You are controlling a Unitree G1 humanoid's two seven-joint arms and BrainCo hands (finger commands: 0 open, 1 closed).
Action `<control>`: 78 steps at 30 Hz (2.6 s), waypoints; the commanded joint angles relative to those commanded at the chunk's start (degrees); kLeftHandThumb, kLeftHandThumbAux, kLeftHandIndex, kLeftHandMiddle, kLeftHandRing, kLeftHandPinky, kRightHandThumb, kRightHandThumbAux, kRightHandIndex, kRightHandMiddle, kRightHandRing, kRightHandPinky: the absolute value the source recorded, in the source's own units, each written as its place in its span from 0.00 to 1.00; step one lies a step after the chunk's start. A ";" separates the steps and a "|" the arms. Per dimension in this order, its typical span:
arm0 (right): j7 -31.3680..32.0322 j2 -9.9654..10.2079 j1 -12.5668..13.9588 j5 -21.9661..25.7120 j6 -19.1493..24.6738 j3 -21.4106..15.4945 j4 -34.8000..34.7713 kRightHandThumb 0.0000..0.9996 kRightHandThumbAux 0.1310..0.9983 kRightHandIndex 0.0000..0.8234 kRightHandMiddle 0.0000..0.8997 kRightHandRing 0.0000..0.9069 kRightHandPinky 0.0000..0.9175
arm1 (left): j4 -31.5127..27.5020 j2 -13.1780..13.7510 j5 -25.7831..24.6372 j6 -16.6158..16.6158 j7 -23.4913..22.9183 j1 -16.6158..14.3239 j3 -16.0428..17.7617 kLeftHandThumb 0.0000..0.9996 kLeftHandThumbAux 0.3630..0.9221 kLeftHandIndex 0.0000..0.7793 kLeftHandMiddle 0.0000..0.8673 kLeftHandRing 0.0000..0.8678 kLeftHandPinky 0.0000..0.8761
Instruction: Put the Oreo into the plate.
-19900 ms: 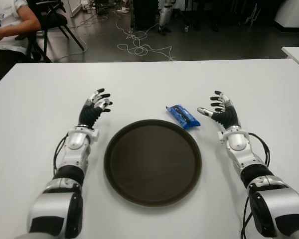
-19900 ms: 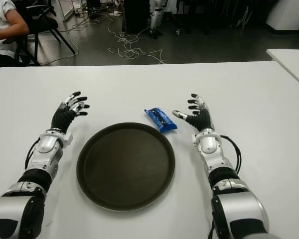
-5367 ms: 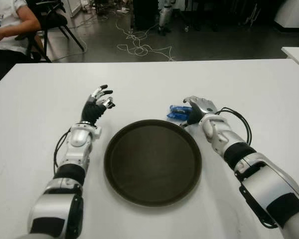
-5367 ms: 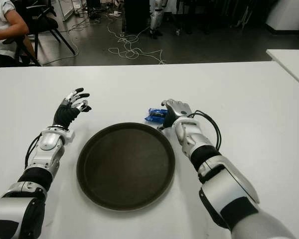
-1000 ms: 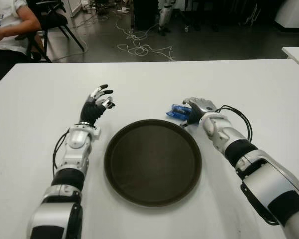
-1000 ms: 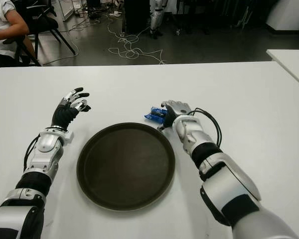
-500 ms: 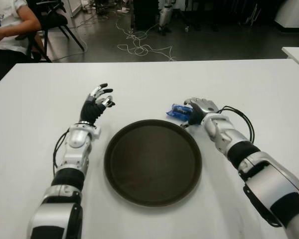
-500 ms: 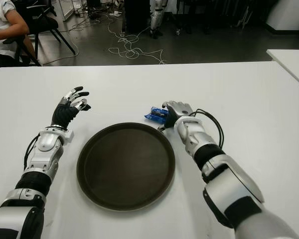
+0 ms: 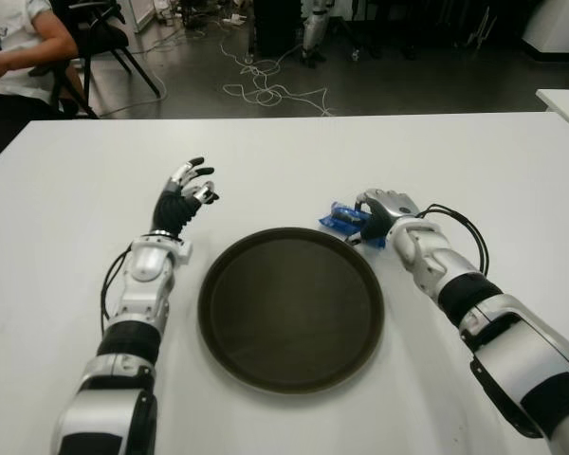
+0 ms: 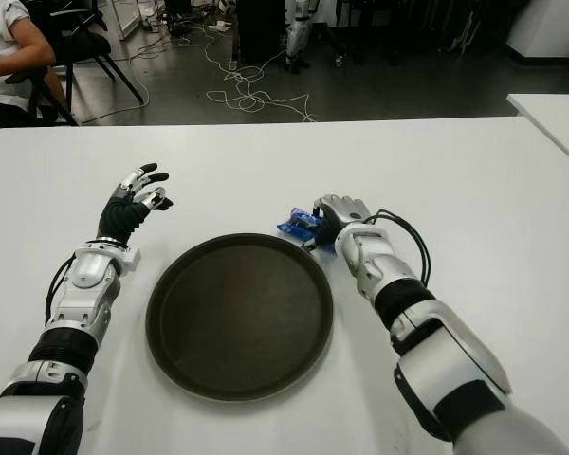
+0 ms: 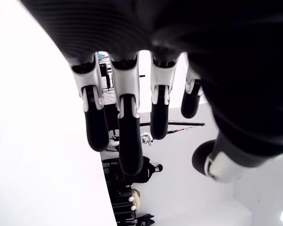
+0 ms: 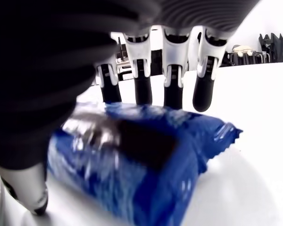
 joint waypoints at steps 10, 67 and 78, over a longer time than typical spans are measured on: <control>1.24 0.25 -0.36 -0.51 0.70 0.69 1.10 0.00 0.64 0.44 0.40 0.44 0.41 | -0.76 -0.15 -0.33 0.25 -0.16 0.42 0.16 1.00 0.51 0.20 0.26 0.52 0.41; 3.01 1.65 -1.22 0.08 -1.85 0.77 6.61 0.00 0.61 0.27 0.29 0.31 0.28 | -1.65 -0.27 -0.53 0.53 -0.17 1.06 0.21 1.00 0.50 0.21 0.27 0.52 0.40; 4.05 0.88 -1.30 -1.12 -3.81 2.23 6.57 0.00 0.51 0.06 0.15 0.17 0.17 | -1.59 -0.21 -0.21 0.19 -0.17 1.08 -0.05 1.00 0.50 0.20 0.27 0.52 0.41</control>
